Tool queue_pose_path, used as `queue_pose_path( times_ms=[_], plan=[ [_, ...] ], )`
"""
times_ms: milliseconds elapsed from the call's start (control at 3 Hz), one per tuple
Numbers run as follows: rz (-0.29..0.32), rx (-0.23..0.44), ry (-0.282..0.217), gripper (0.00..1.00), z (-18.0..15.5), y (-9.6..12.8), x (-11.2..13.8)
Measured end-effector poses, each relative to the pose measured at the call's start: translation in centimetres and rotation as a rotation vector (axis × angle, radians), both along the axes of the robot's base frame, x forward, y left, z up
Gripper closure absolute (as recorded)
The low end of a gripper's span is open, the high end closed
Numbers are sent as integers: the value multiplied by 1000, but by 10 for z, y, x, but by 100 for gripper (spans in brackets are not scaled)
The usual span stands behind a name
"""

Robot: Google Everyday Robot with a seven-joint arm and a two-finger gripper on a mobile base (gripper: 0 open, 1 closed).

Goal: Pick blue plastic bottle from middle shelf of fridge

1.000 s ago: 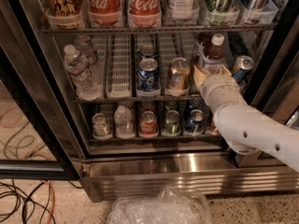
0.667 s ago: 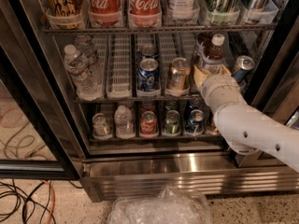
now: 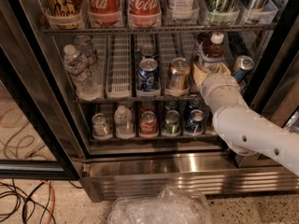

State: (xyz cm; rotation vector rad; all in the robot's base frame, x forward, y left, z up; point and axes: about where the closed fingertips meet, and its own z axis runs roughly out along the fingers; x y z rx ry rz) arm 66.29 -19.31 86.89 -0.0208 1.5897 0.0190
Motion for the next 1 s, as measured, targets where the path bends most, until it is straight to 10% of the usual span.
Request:
queue_pose_path(
  times_ms=[1000],
  plan=[
    [-1, 25, -88, 100, 16, 2, -19]
  ],
)
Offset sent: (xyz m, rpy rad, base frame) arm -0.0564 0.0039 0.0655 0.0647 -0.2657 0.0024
